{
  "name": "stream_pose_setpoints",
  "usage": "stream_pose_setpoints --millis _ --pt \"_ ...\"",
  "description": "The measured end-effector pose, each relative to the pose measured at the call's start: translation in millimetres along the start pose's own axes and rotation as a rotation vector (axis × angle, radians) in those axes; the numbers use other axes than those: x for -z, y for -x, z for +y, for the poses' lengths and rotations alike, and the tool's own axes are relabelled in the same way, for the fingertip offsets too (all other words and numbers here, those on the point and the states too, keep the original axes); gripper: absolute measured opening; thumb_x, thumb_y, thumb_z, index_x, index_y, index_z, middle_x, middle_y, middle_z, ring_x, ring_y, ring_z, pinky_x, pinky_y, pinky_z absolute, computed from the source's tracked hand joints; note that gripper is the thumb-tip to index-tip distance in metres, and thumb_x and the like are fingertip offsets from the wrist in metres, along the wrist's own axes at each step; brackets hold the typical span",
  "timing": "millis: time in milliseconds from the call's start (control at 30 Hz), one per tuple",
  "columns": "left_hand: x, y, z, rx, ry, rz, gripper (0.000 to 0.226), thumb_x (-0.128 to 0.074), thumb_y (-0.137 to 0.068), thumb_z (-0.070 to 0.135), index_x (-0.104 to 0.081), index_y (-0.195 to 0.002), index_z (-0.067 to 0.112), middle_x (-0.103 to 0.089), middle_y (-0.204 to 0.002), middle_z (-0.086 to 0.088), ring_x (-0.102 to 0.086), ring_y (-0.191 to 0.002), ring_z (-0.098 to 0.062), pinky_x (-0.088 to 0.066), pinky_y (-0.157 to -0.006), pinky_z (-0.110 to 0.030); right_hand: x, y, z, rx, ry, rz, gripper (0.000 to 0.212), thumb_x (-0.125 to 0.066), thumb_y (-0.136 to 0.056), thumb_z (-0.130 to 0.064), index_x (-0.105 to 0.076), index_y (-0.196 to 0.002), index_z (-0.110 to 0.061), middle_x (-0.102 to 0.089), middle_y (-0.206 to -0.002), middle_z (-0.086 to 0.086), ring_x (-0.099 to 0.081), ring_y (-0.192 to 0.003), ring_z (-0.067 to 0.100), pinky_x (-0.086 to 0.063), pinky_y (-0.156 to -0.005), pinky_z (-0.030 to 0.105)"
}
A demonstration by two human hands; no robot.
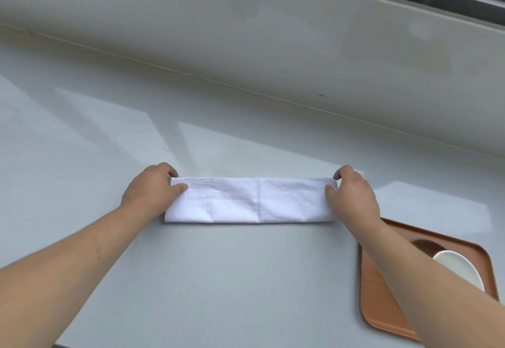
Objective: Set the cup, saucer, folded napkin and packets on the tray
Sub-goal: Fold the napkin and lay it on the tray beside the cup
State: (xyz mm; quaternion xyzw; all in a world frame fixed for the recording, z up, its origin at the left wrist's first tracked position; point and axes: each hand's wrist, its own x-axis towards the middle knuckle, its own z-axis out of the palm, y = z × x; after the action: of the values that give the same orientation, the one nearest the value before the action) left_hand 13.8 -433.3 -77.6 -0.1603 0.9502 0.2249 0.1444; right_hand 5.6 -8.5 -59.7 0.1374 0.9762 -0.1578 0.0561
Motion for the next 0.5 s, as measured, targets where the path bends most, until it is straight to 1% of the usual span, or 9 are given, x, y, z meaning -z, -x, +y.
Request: stream_pose_setpoints --millis 67,133,233,300,367,433,500 --pt "1 0 1 0.006 0.007 0.004 0.024 -0.076 -0.087 0.042 -0.063 -0.100 0.026 -0.055 -0.099 0.003 -0.060 -0.087 -0.020 -0.044 -0.070 -0.034 -1 5 2 -0.008 0.001 -0.002 0.027 -0.063 -0.090 -0.022 -0.055 -0.115 -0.013 -0.061 -0.108 0.008 -0.056 -0.096 0.034 -0.047 -0.070 0.039" --pt "1 1 3 0.024 0.023 0.007 0.022 -0.076 -0.087 0.041 -0.061 -0.093 0.026 -0.054 -0.101 0.002 -0.060 -0.087 -0.022 -0.046 -0.072 -0.035 -2 9 5 -0.054 -0.016 -0.035 0.031 -0.063 -0.090 -0.025 -0.055 -0.118 -0.014 -0.061 -0.111 0.011 -0.058 -0.096 0.035 -0.045 -0.070 0.037" --pt "3 2 5 0.055 0.047 0.004 0.020 -0.073 -0.089 0.036 -0.058 -0.081 0.026 -0.058 -0.097 0.001 -0.060 -0.082 -0.021 -0.043 -0.067 -0.034 -3 13 9 -0.123 -0.023 -0.105 0.039 -0.063 -0.091 -0.030 -0.052 -0.125 -0.014 -0.061 -0.117 0.012 -0.062 -0.096 0.035 -0.044 -0.070 0.035" --pt "4 3 6 0.087 0.068 -0.014 0.020 -0.071 -0.090 0.036 -0.057 -0.080 0.025 -0.063 -0.089 0.003 -0.059 -0.075 -0.017 -0.039 -0.060 -0.032 -2 14 9 -0.183 -0.056 -0.137 0.046 -0.063 -0.091 -0.033 -0.051 -0.130 -0.011 -0.063 -0.117 0.011 -0.063 -0.096 0.033 -0.044 -0.071 0.034" --pt "6 3 7 0.130 0.111 -0.035 0.020 -0.069 -0.091 0.036 -0.057 -0.081 0.023 -0.065 -0.082 0.004 -0.058 -0.070 -0.015 -0.036 -0.056 -0.031 -1 13 8 -0.263 -0.128 -0.187 0.050 -0.063 -0.090 -0.034 -0.050 -0.132 -0.010 -0.065 -0.112 0.009 -0.063 -0.095 0.031 -0.043 -0.070 0.033" --pt "8 3 7 0.164 0.188 -0.049 0.020 -0.069 -0.092 0.034 -0.057 -0.083 0.021 -0.064 -0.082 0.002 -0.056 -0.069 -0.017 -0.037 -0.058 -0.031 -1 13 7 -0.336 -0.201 -0.221 0.050 -0.064 -0.088 -0.031 -0.049 -0.132 -0.010 -0.063 -0.108 0.006 -0.063 -0.093 0.029 -0.043 -0.070 0.033" --pt "9 3 8 0.205 0.307 -0.065 0.017 -0.070 -0.092 0.030 -0.059 -0.088 0.019 -0.064 -0.087 -0.002 -0.055 -0.071 -0.021 -0.042 -0.063 -0.033 -1 13 6 -0.388 -0.263 -0.225 0.051 -0.065 -0.086 -0.026 -0.048 -0.132 -0.011 -0.060 -0.113 0.008 -0.064 -0.092 0.030 -0.043 -0.067 0.032"
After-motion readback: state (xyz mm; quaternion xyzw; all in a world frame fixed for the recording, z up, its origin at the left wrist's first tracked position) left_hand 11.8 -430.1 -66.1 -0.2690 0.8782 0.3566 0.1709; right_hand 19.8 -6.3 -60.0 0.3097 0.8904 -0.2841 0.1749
